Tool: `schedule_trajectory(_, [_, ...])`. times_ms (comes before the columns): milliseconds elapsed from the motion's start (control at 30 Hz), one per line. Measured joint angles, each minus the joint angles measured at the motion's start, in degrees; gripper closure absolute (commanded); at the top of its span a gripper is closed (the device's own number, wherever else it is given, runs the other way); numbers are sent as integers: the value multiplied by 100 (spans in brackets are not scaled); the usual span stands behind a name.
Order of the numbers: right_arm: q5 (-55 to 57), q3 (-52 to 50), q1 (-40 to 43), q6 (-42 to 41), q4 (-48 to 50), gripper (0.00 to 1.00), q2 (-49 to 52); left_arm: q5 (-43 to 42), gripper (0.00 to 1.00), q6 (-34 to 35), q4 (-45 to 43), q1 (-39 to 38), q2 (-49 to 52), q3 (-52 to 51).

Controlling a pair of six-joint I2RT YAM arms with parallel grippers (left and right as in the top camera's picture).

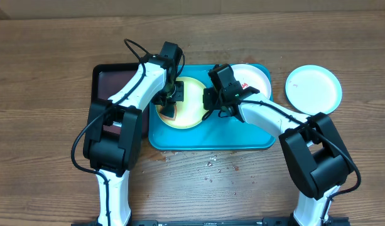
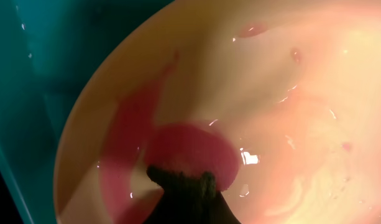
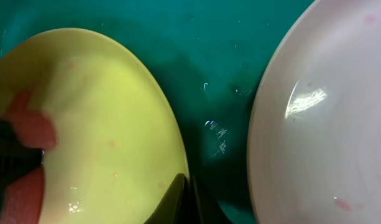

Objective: Clean dirty plates on tray and stack at the side
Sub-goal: 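Keep scrubbing the yellow plate with the left gripper's sponge in circles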

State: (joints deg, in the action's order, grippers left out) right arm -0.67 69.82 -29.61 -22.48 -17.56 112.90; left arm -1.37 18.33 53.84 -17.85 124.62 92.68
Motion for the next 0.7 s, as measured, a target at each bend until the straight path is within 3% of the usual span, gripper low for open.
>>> schedule_trajectory(167, [33,0,0,-2,0,96,0,-153,96,-7,-153,-17,0,-9])
schedule_trajectory(467, [175,0,85,2,-2,96,0,-605,96,-11,-1373,-376,17,-57])
schedule_trajectory(700, [212,0,85,-2,-2,96,0,-487,96,-4,-1727,-457,24,-96])
